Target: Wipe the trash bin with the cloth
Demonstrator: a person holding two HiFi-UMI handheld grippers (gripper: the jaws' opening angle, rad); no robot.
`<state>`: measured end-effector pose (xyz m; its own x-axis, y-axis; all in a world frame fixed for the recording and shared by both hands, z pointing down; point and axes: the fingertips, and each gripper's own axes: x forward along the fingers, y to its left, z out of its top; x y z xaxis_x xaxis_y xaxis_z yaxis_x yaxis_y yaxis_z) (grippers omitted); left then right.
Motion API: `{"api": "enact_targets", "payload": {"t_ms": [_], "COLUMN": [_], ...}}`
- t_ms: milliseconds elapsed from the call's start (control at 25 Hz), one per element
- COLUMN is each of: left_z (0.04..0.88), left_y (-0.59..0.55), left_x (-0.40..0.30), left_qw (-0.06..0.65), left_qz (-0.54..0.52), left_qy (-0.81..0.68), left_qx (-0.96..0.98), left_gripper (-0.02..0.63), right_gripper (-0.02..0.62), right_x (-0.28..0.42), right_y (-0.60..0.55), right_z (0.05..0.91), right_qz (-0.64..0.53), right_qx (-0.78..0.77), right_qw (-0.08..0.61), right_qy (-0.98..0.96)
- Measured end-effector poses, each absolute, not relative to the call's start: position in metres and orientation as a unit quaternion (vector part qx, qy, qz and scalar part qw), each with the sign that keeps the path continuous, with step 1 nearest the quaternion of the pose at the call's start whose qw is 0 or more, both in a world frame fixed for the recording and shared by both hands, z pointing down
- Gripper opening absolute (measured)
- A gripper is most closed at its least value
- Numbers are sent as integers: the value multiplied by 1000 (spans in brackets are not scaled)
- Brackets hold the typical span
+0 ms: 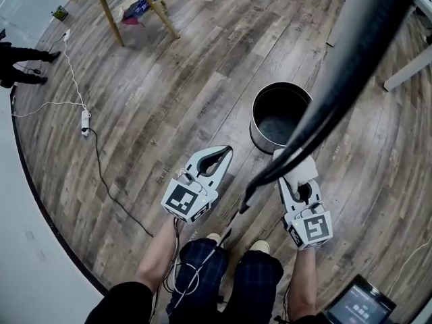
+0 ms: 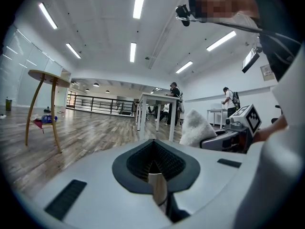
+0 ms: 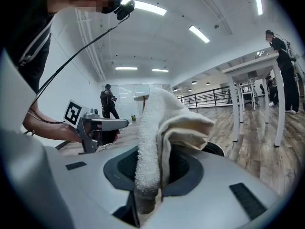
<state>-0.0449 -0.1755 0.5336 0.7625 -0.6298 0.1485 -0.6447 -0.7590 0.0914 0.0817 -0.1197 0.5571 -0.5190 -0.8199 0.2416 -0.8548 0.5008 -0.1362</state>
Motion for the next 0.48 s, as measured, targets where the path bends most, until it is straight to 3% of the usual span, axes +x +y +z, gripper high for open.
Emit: {"api": "enact_targets", "payload": {"t_ms": [480], "left_z": [605], "left_y": [-189], "left_x": [-41], "left_qw": [42], "left_qz": [59], "left_qy": [-338], "left_qx": [938], "left_gripper": [-3], "right_gripper": [91], "right_x": [72], "right_y": [-128], "right_z": [641], "right_qz": [116], "right_qx": [473], "right_qw": [72], "right_qy": [-870]}}
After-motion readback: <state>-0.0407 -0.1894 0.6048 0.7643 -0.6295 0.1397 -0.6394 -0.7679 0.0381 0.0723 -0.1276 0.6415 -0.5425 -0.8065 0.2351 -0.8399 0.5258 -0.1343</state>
